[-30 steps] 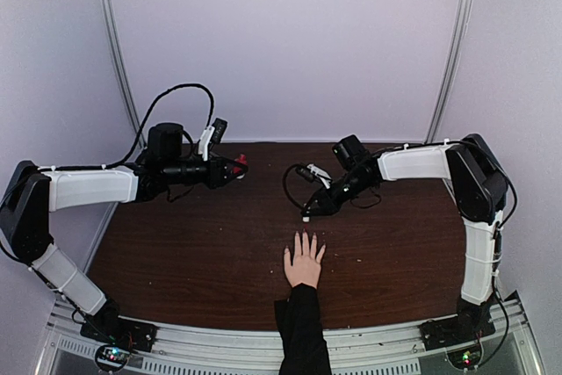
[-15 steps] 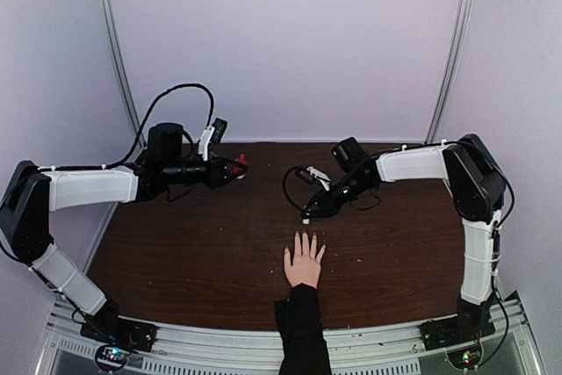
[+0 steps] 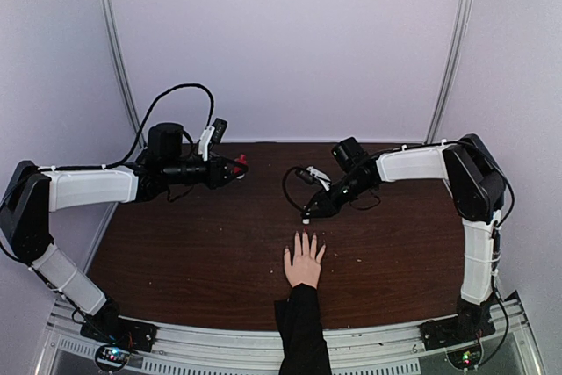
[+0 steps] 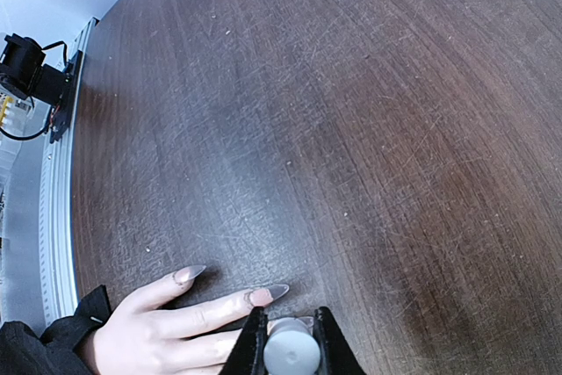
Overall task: Paint the nails
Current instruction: Paint the hand on the nail.
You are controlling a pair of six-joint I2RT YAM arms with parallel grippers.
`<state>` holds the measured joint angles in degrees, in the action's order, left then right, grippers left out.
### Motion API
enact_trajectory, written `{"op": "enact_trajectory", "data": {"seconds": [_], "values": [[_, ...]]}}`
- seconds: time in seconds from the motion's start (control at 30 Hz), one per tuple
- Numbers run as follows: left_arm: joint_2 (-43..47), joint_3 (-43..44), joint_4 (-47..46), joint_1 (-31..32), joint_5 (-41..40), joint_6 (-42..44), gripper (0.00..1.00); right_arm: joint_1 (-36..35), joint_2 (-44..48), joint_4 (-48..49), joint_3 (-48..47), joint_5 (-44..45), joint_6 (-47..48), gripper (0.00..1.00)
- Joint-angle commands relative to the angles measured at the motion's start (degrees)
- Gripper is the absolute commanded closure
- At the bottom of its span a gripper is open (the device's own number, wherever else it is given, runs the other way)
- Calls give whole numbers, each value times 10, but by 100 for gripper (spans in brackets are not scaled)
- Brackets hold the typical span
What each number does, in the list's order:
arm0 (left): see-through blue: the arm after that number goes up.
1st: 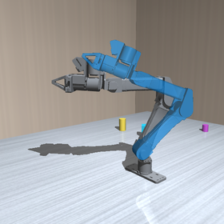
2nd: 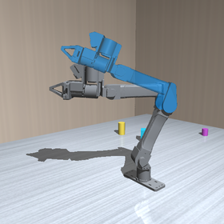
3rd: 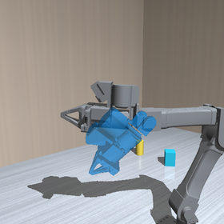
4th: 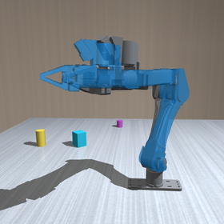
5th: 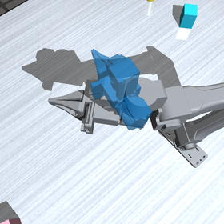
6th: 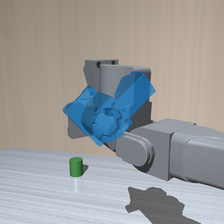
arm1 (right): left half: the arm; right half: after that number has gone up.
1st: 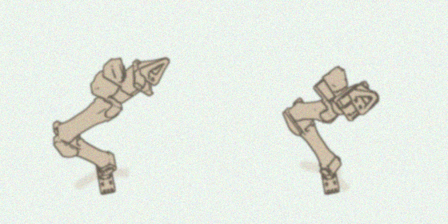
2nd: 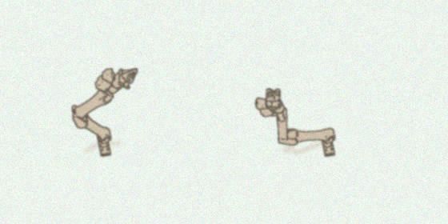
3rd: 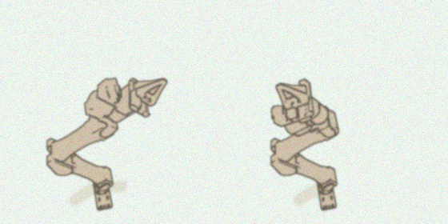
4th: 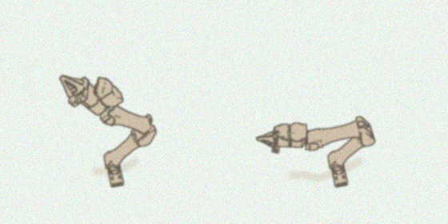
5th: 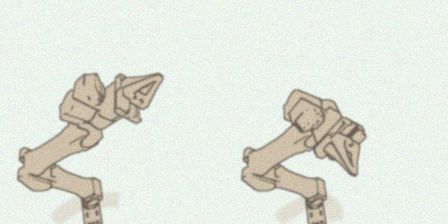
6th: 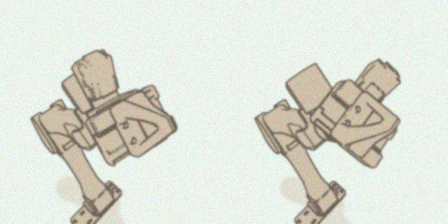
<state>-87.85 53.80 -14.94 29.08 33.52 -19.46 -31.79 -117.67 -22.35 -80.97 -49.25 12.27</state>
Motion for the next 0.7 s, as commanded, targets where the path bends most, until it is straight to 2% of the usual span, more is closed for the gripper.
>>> {"op": "enact_trajectory", "data": {"seconds": [0.0,0.67], "values": [[3,6,-29,1,3,3,100,-2,2,7,-7,-6,2,100],[7,2,-30,1,3,3,100,-3,23,9,-7,3,2,100]]}}
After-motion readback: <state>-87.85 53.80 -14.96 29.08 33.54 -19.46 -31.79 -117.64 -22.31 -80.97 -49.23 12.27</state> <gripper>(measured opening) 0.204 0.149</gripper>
